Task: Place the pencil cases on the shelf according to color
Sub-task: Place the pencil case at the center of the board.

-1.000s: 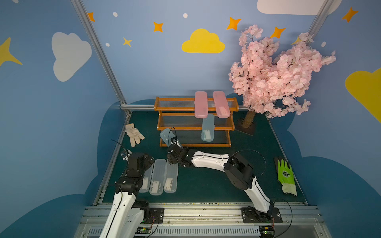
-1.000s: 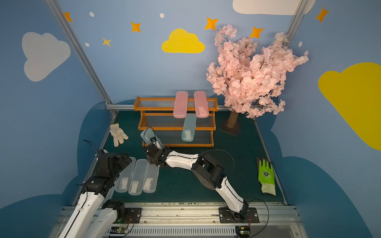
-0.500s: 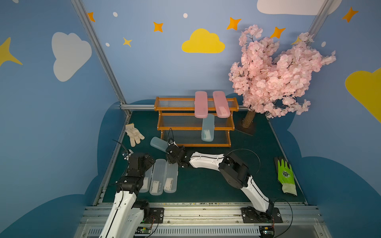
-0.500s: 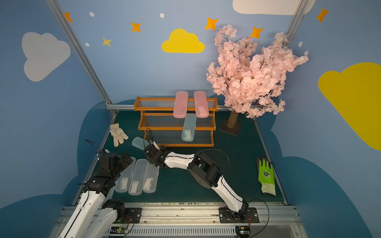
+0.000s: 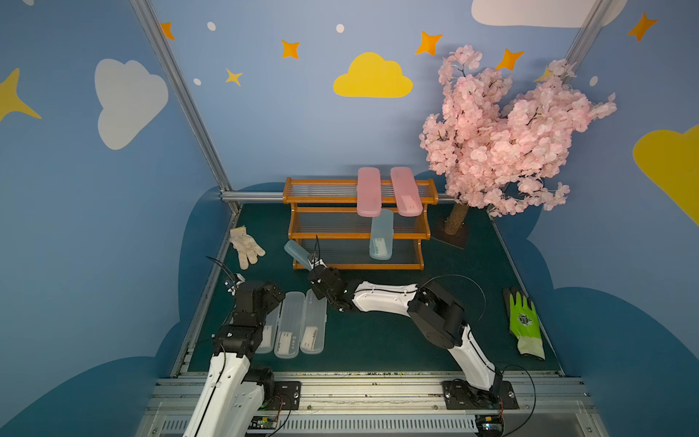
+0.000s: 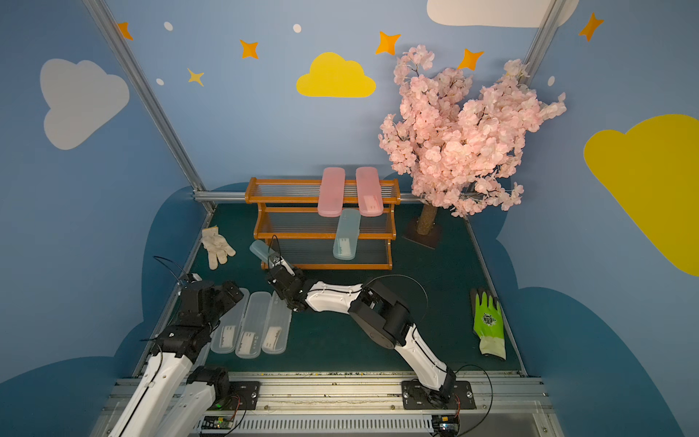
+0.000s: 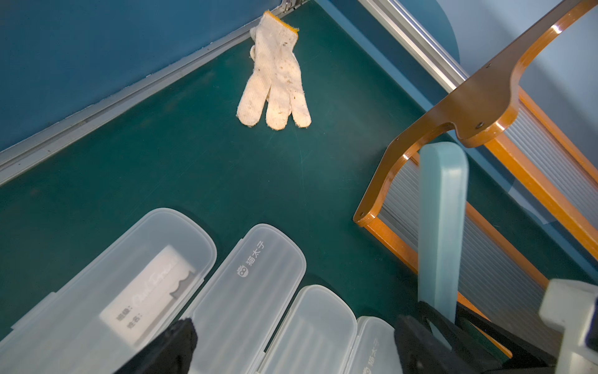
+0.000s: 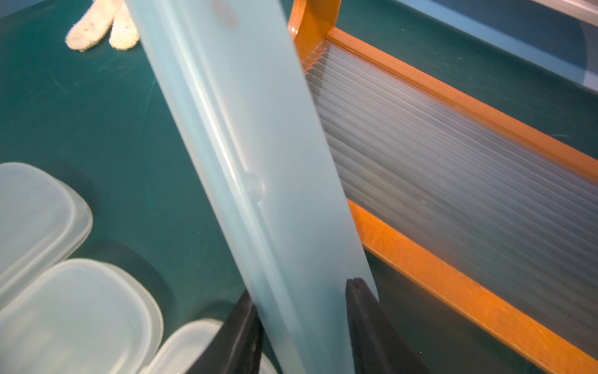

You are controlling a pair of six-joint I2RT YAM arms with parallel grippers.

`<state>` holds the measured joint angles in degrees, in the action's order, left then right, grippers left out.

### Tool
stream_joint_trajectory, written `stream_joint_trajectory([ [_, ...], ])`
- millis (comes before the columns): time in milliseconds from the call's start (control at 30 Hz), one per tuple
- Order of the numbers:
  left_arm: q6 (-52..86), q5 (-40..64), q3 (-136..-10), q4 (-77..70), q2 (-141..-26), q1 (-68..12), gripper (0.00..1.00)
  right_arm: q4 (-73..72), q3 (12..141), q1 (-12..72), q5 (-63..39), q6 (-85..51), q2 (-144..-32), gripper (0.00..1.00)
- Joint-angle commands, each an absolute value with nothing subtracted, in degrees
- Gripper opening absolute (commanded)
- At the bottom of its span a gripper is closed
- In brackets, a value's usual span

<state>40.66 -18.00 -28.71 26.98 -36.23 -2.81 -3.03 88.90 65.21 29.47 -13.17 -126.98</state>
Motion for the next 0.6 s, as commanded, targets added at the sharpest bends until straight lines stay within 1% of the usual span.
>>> stream_joint_trajectory([
  [0,40.0,-18.2,-29.4,27.5,-35.2,-3.1,1.0,-1.0,84.6,66.6,31.4,-12.8,-123.4,0.4],
  [133,40.3,-18.2,-29.4,28.2,-34.6,-3.1,1.0,-1.5,79.3,67.9,34.5,-11.4,-119.1,0.35],
  [267,41.1,-17.5,-29.3,28.5,-33.9,-3.2,1.0,0.0,75.4,69.3,37.8,-10.1,-114.9,0.34],
  [400,42.4,-16.5,-29.1,28.8,-33.4,-3.6,1.0,6.3,73.1,71.0,42.7,-11.9,-110.9,0.34],
  [567,43.8,-16.0,-29.0,28.7,-33.2,-4.5,1.0,14.8,67.5,72.5,46.7,-17.9,-102.9,0.34],
])
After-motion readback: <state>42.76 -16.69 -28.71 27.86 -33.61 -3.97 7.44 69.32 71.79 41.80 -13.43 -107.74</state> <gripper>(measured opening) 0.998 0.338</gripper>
